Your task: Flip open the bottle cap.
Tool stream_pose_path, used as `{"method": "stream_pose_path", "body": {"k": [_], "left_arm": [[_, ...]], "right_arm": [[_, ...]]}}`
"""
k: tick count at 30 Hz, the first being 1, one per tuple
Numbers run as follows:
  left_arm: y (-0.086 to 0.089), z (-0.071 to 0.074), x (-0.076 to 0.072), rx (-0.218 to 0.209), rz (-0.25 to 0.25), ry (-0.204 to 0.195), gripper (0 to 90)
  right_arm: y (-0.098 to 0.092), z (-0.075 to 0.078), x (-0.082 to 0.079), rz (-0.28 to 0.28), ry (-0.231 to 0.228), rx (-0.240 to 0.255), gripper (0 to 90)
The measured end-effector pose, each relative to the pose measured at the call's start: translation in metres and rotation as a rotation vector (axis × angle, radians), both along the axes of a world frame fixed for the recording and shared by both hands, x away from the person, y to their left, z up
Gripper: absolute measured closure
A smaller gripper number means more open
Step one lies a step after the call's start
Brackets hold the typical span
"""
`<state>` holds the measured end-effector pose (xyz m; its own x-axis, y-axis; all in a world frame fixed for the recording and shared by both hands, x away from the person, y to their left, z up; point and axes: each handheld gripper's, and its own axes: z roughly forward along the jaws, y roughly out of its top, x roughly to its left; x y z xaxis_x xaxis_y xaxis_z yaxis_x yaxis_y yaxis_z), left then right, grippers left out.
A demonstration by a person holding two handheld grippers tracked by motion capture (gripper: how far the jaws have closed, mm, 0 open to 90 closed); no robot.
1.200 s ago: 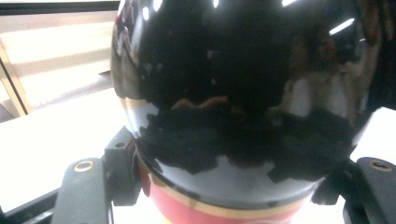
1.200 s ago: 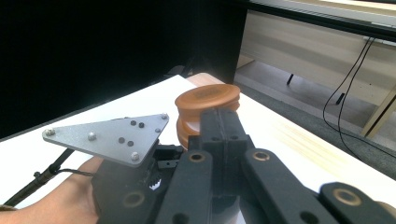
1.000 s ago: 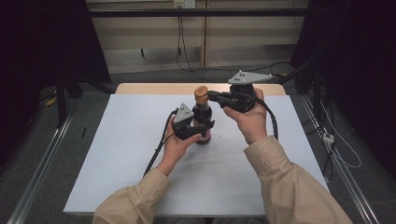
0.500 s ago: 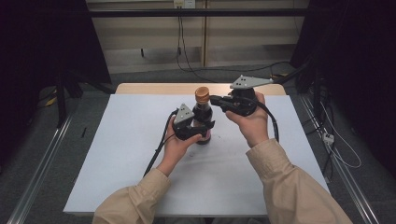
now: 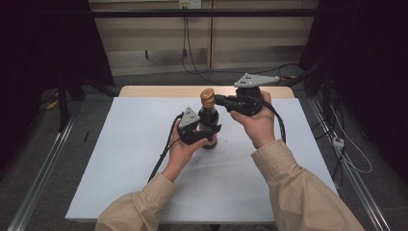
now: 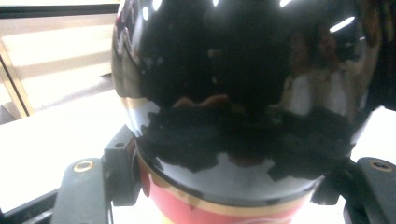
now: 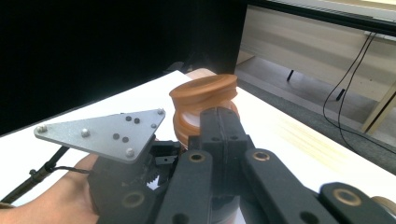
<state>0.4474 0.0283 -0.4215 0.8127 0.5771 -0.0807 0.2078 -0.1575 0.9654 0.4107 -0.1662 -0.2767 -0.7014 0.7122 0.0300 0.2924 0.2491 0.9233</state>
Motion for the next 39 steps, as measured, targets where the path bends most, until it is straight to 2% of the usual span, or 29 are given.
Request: {"method": "stream_pose_path", "body": {"k": [3, 7, 24, 39], "left_arm": [[0.0008, 0.0002, 0.0003, 0.014, -0.003, -0.006, 29.7], [-0.0001, -0.0002, 0.0002, -0.001, 0.003, -0.002, 29.7], [0.0, -0.0005, 0.0002, -0.006, 0.001, 0.003, 29.6], [-0.0004, -0.0011, 0.0, -0.011, 0.01, 0.002, 29.6]], "right_arm": [[-0.0003, 0.0001, 0.0003, 0.002, 0.005, 0.009, 90.0], [-0.0005, 0.0009, 0.0009, 0.005, 0.008, 0.025, 90.0], [0.0038, 0.0072, 0.0016, 0.006, -0.008, 0.015, 90.0], [0.0046, 0.0064, 0.0026, 0.002, -0.007, 0.014, 90.0]]}}
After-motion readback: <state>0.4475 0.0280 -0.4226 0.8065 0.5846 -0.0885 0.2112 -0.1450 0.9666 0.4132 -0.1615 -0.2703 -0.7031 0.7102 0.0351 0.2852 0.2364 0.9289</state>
